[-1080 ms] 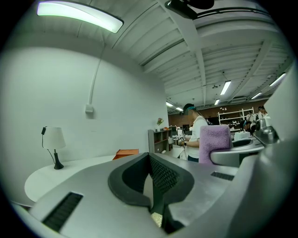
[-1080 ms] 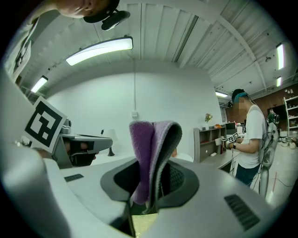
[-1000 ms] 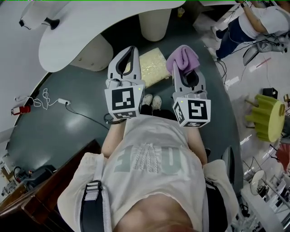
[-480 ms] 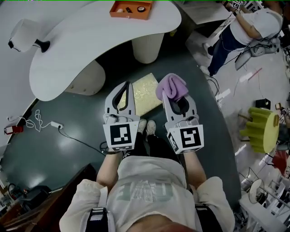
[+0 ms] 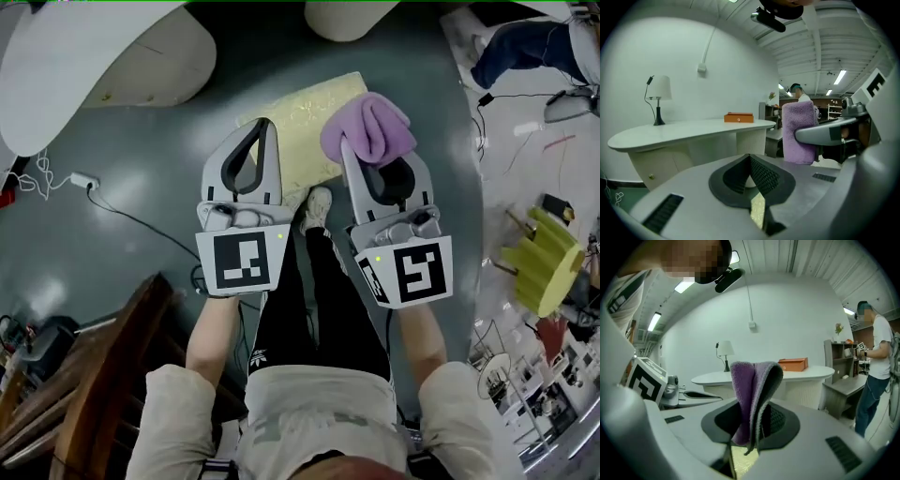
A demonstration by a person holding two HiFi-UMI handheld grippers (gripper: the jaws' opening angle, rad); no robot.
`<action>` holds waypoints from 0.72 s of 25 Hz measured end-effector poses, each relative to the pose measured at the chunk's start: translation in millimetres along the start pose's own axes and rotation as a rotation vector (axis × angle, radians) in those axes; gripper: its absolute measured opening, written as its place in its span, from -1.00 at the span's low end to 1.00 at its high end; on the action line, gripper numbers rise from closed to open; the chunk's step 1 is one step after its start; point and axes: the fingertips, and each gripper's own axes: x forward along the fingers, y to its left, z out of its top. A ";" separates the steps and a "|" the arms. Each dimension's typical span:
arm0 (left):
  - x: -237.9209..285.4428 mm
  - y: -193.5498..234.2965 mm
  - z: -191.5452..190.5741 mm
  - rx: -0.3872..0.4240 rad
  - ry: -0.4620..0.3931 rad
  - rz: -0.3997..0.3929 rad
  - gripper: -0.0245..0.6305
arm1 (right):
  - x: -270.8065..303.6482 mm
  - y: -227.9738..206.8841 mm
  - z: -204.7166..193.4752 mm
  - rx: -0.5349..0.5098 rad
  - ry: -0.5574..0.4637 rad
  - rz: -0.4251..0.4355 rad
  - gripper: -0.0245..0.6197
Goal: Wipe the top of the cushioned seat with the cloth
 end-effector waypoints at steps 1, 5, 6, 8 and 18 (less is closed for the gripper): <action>2.4 4.4 -16.6 0.002 0.013 0.005 -0.90 | 7.6 2.6 -13.2 -0.002 0.012 0.015 -0.62; 12.4 18.7 -76.7 -0.003 0.069 0.043 -0.91 | 29.3 7.6 -63.6 -0.004 0.070 0.059 -0.62; 14.2 21.8 -88.0 -0.016 0.076 0.055 -0.91 | 32.9 8.8 -74.4 -0.004 0.087 0.067 -0.62; 17.9 26.7 -103.0 -0.045 0.073 0.075 -0.91 | 38.8 11.4 -92.2 -0.006 0.117 0.078 -0.62; 24.8 48.8 -119.1 -0.100 0.057 0.133 -0.90 | 73.8 33.7 -131.3 -0.012 0.226 0.202 -0.62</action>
